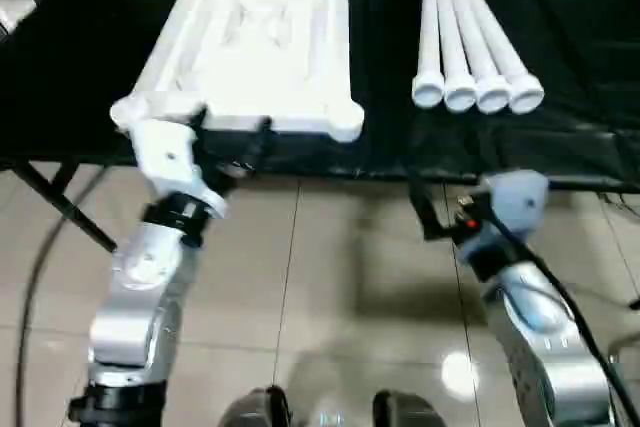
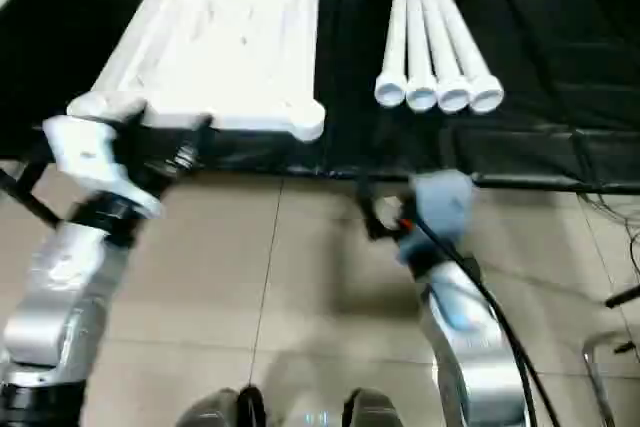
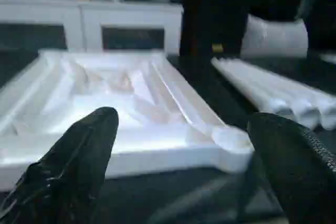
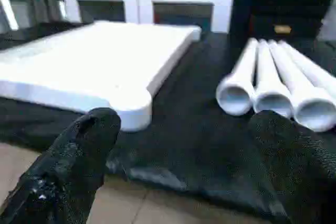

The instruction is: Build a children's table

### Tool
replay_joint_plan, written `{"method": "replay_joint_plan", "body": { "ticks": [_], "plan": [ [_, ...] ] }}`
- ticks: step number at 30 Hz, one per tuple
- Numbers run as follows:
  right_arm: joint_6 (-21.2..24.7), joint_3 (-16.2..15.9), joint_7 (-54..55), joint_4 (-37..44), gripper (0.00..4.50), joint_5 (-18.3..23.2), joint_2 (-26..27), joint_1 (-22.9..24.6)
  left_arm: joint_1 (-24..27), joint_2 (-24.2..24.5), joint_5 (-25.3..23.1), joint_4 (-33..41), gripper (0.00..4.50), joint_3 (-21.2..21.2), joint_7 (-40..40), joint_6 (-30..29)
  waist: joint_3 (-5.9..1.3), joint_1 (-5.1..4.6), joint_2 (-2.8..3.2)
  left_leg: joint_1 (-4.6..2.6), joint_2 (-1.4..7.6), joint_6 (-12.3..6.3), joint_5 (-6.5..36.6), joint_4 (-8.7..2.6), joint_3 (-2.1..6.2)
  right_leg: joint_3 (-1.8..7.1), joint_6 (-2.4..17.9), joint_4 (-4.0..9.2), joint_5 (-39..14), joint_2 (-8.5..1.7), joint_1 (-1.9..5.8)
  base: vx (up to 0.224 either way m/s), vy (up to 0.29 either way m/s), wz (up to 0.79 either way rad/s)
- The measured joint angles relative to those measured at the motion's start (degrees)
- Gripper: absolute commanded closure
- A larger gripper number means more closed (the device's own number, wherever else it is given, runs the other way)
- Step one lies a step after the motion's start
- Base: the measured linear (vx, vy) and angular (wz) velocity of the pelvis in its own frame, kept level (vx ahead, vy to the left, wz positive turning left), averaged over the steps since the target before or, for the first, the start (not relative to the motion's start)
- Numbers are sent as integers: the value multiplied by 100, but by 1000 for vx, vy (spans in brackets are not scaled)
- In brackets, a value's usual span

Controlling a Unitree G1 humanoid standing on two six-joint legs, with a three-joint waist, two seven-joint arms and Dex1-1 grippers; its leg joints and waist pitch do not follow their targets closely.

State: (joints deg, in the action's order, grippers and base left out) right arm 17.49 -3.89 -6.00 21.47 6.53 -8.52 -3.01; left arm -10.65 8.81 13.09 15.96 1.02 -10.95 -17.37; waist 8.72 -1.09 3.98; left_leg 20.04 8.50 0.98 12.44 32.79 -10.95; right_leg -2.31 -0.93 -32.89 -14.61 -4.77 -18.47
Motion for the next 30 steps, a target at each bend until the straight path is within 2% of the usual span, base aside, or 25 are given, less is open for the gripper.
{"method": "replay_joint_plan", "body": {
  "ticks": [2, 3, 6, 8, 9, 10, 11, 12, 13, 14, 15, 16, 17, 18, 19, 20, 22, 23, 24, 25, 26, 27, 28, 29, 30],
  "plan": [
    [101, 22, 54, -27, 0, -1, 87, -26, 129, 18, -56, 49, 5, 4, 72, -199, -10, 0, 15, -71, 0, 13, 52, -2, 2, 5, -27, 30, -34, 6, 90, 40, 0, 0],
    [132, 50, 57, -37, 0, 0, 115, -20, 178, 9, -51, 47, 5, 9, 121, -264, -17, 5, 23, -8, -20, -42, 67, 17, 58, -48, -50, 75, -47, -1, 146, 119, 23, 28],
    [276, 253, 32, -110, 0, 12, 153, -57, 367, 6, -25, 179, 5, -22, 174, -419, -123, -46, 153, 223, -108, -419, 197, 222, 399, -455, -169, 297, -90, -50, 348, 91, 18, 40],
    [378, 173, -28, -171, 0, 35, 117, -226, 545, 37, 7, 296, 5, 46, 194, -630, -139, -107, 138, 175, -269, -585, 273, 276, 698, -530, -192, 171, -266, -70, 381, 185, -20, 63],
    [433, 73, -65, -196, 0, 96, 156, -330, 606, 71, 14, 330, 5, 80, 208, -706, -144, -146, 91, 134, -356, -609, 301, 287, 784, -381, -184, -421, -419, -30, 191, 200, -33, 61],
    [470, 15, -87, -202, 0, 148, 179, -368, 624, 78, 14, 330, 5, 114, 226, -748, -148, -173, 84, 96, -362, -578, 318, 289, 795, -323, -189, -670, -470, 26, 105, 187, -102, 49],
    [566, -79, -155, -184, 0, 282, 225, -393, 603, 87, 12, 406, 5, 173, 265, -874, -166, -158, 13, -55, -379, -404, 408, 299, 790, -140, -279, -1126, -502, 184, -288, 56, -174, 25],
    [592, -95, -176, -184, 0, 282, 193, -391, 577, 100, 13, 482, 5, 187, 271, -889, -168, -162, -58, -151, -424, -322, 448, 305, 757, -89, -311, -1119, -476, 187, -485, 56, -174, 25],
    [611, -94, -182, -184, 0, 257, 159, -375, 558, 98, 15, 563, 5, 201, 282, -897, -163, -157, -217, -255, -515, -224, 506, 296, 679, 26, -253, -903, -384, 146, -612, 6, -149, 5],
    [620, -83, -182, -190, 0, 200, 103, -317, 549, 89, 25, 629, 5, 205, 290, -894, -156, -134, -408, -376, -634, -101, 589, 311, 599, 197, 122, -714, 57, 94, -566, 86, -153, 2],
    [640, -64, -181, -206, 0, 174, 77, -272, 568, 35, 34, 621, 5, 167, 290, -910, -143, -107, -451, -404, -637, -138, 640, 375, 579, 250, 96, -730, -35, 136, -507, 86, -153, 2],
    [677, 51, -175, -213, 0, 151, 38, -191, 549, -10, 77, 625, 5, 54, 277, -925, -172, -65, -365, -324, -620, -489, 742, 779, 591, 308, 173, -652, -81, 263, -379, 132, -142, -2],
    [693, 152, -167, -209, 0, 131, 42, -143, 552, -21, 93, 625, 5, 22, 258, -926, -176, -59, -376, -240, -640, -549, 723, 1022, 612, 314, 192, -586, -93, 290, -275, 150, -85, -6],
    [703, 207, -163, -181, 0, 128, 45, -116, 544, -25, 109, 624, 5, 24, 245, -923, -186, -59, -347, -110, -650, -525, 709, 1130, 630, 320, 218, -485, -107, 355, -133, 150, -85, -6],
    [739, 215, -158, -145, 0, 144, 49, -99, 543, -38, 125, 624, 5, 20, 231, -923, -195, -50, -295, -12, -649, -456, 672, 1111, 637, 315, 244, -427, -130, 399, -41, 136, -33, -7],
    [790, 208, -146, -98, 0, 195, 54, -104, 556, -55, 125, 618, 5, -2, 203, -925, -190, 4, -231, 26, -582, -322, 606, 943, 640, 475, 250, -365, -142, 593, 74, 139, 33, -39],
    [885, 208, -113, -12, 0, 235, 52, -90, 554, -105, 129, 620, 5, -87, 142, -923, -214, 50, 32, -12, -333, 4, 267, 492, 687, 495, 227, -296, -183, 877, 215, 157, 65, -51],
    [923, 129, -105, -14, 0, 237, 137, -80, 578, -127, 132, 612, 5, -142, 108, -919, -235, 7, 76, -114, -298, 10, 344, 522, 562, 416, 169, -513, -365, 755, 129, 165, 141, -59],
    [924, 60, -122, 19, 0, 251, 134, -80, 565, -123, 132, 574, 5, -161, 101, -918, -262, -14, -8, -178, -297, -10, 415, 517, 458, 234, 103, -869, -466, 576, -3, 165, 141, -59],
    [924, 55, -125, 25, 0, 244, 105, -68, 572, -141, 131, 518, 5, -209, 90, -918, -275, -29, -15, -259, -253, -14, 482, 494, 376, 109, 68, -1078, -490, 457, -113, 150, 118, -60],
    [919, 92, -124, 24, 0, 221, 84, -64, 571, -153, 128, 479, 5, -307, 49, -905, -318, -152, -10, -325, -274, -72, 538, 422, 399, -55, 66, -1032, -442, 301, -163, 179, 70, -31],
    [888, 115, -130, 25, 0, 178, 72, -78, 548, -176, 126, 450, 5, -353, 46, -872, -360, -235, -59, -368, -296, -67, 558, 369, 398, -85, 74, -901, -362, 211, -187, 179, 70, -31],
    [855, 114, -147, 26, 0, 148, 42, -112, 523, -216, 124, 425, 5, -380, 48, -849, -410, -333, -133, -401, -327, -100, 573, 345, 365, -89, 88, -752, -246, 101, -256, 202, 5, -4],
    [821, 115, -177, 39, 0, 114, 12, -132, 467, -247, 111, 378, 5, -402, 51, -835, -484, -406, -292, -433, -439, -72, 642, 348, 325, -18, 51, -401, -35, -55, -267, 230, -77, 5],
    [816, 138, -192, 28, 0, 105, -39, -122, 433, -297, 108, 302, 5, -443, 49, -825, -494, -427, -330, -425, -472, -187, 735, 410, 300, 67, -16, -486, -76, -46, -205, 230, -77, 5]
  ]
}}
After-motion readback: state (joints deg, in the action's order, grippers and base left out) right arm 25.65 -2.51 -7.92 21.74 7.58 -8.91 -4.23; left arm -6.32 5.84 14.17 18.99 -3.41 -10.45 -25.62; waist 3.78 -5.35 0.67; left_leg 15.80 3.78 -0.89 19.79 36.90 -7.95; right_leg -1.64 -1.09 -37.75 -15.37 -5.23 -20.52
